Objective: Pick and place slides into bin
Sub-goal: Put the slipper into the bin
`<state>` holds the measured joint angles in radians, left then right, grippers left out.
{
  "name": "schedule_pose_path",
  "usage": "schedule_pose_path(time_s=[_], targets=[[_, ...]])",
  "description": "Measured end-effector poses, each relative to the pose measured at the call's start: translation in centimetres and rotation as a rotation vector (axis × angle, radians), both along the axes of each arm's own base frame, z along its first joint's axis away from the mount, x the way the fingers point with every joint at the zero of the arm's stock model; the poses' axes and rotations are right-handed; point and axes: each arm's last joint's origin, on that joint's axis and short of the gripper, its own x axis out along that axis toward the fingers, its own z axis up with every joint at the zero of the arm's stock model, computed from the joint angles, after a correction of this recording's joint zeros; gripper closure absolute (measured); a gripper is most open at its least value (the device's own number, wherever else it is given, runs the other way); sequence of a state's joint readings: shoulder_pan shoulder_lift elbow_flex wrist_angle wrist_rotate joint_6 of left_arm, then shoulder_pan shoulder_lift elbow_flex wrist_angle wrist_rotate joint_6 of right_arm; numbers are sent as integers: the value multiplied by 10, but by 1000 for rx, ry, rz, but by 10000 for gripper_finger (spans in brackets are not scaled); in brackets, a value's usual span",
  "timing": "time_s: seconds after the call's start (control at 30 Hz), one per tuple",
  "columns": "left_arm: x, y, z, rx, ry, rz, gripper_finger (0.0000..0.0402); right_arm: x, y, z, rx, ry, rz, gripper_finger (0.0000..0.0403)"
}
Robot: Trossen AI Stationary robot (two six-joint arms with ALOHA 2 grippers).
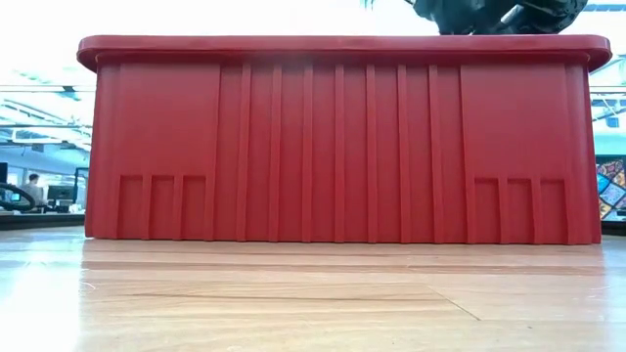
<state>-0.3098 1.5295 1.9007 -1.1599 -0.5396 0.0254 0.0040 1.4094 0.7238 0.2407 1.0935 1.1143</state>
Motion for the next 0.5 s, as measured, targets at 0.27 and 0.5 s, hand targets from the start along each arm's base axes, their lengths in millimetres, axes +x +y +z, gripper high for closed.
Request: schedule_pose_path(time_s=[0.27,0.5], targets=[[1,5,0,0,0,18,263,-7,0,-11,64,48,-19,403],[2,6,0,-1,-1,24,263,-7,0,-11,48,93,1,403]])
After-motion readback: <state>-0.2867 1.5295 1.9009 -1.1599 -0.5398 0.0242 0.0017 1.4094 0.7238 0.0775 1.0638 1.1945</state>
